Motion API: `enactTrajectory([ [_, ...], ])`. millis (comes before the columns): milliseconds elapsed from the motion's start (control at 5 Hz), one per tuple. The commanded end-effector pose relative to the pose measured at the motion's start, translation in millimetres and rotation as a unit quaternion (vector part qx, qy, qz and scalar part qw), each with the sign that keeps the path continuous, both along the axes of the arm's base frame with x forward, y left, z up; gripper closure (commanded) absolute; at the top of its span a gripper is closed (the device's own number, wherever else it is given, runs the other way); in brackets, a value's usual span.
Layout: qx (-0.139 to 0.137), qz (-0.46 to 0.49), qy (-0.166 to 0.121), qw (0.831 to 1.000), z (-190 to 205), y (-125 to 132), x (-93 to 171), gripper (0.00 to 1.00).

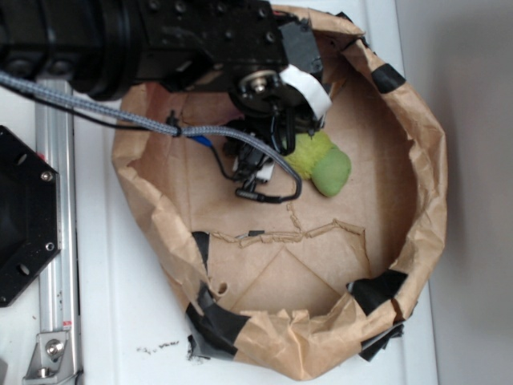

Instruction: Grab the rock.

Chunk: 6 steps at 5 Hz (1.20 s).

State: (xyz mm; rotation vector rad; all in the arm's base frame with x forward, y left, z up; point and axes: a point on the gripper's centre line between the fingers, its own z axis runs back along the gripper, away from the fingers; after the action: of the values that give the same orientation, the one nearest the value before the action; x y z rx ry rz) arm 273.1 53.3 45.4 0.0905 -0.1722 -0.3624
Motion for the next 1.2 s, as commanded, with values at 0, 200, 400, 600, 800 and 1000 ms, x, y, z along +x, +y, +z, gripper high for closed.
enactTrajectory([
  [0,0.032,-0.012,0.010,0.999,-15,19,-10,0.00],
  [200,0.010,-0.037,0.030,0.999,-17,8,-17,0.00],
  [400,-0.035,-0.046,0.062,0.996,-24,-8,-26,0.00],
  [600,-0.019,-0.054,0.078,0.995,-32,-15,-33,0.00],
  [800,-0.015,-0.043,0.078,0.996,-37,-12,-31,1.00],
  [1000,-0.005,-0.041,0.077,0.996,-35,-12,-28,1.00],
])
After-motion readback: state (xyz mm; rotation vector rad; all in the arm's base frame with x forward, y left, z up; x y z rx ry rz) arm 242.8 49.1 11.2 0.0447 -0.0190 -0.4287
